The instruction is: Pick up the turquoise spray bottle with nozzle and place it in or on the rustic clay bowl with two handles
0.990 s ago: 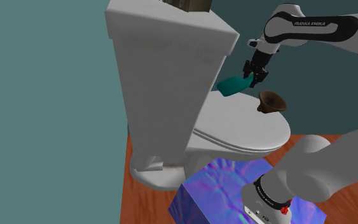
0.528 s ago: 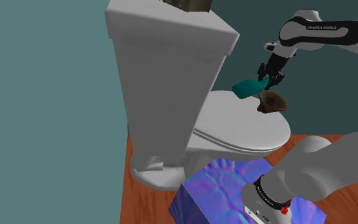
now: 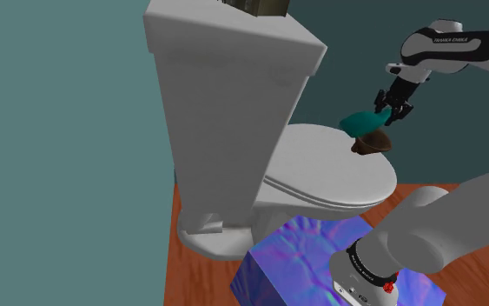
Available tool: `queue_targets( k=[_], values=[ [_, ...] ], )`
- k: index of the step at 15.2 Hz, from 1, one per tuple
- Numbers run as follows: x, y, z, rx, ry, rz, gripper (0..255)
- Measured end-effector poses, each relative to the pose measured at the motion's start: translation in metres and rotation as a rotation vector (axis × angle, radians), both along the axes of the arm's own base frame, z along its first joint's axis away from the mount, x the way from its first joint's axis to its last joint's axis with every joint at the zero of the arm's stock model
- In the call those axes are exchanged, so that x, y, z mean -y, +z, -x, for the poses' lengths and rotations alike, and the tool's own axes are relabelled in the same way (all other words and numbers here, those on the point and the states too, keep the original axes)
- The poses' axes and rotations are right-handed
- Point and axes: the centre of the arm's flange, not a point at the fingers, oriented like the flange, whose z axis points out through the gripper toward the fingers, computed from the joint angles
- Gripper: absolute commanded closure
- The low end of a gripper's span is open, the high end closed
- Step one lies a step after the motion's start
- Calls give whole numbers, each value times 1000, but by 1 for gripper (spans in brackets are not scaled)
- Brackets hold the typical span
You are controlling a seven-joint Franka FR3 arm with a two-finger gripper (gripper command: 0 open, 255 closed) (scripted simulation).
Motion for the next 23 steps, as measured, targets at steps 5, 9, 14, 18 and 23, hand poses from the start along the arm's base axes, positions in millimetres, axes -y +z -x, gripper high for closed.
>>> queue_targets(
  k=[5,9,14,18,23],
  values=[
    [41,-4,24,0,0,0,255],
    [43,-24,25,0,2,0,255],
    [44,-51,26,0,2,0,255],
    [43,-67,26,0,2,0,255],
    [43,-68,25,1,1,1,255]
  ],
)
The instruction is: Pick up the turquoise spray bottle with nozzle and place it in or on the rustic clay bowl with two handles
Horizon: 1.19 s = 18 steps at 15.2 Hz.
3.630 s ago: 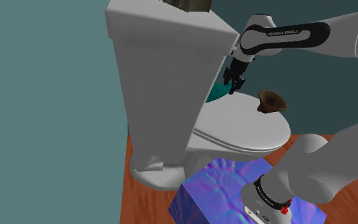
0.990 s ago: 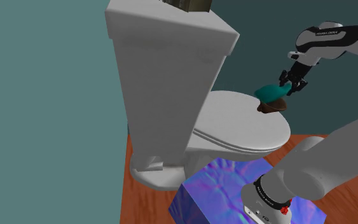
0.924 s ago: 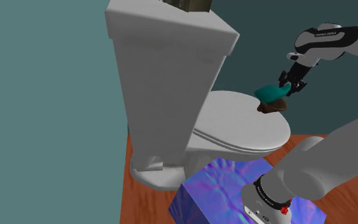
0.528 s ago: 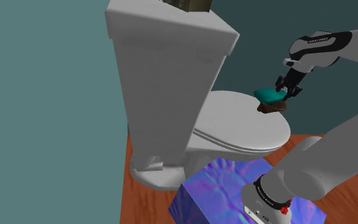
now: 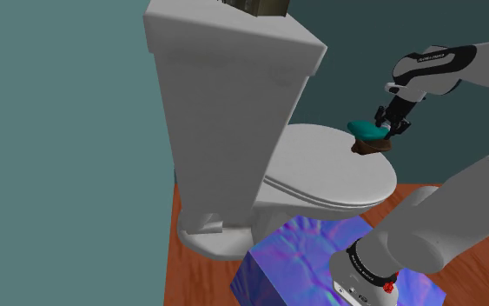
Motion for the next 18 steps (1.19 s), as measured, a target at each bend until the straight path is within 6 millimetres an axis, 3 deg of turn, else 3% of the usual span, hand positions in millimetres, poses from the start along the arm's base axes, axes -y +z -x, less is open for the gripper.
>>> queue_targets(
  k=[1,7,12,18],
  values=[
    [0,0,0,0,0,0,0],
    [0,0,0,-1,0,-1,0],
    [3,45,-2,0,0,0,0],
    [3,49,-3,-1,0,-1,0]
  ],
)
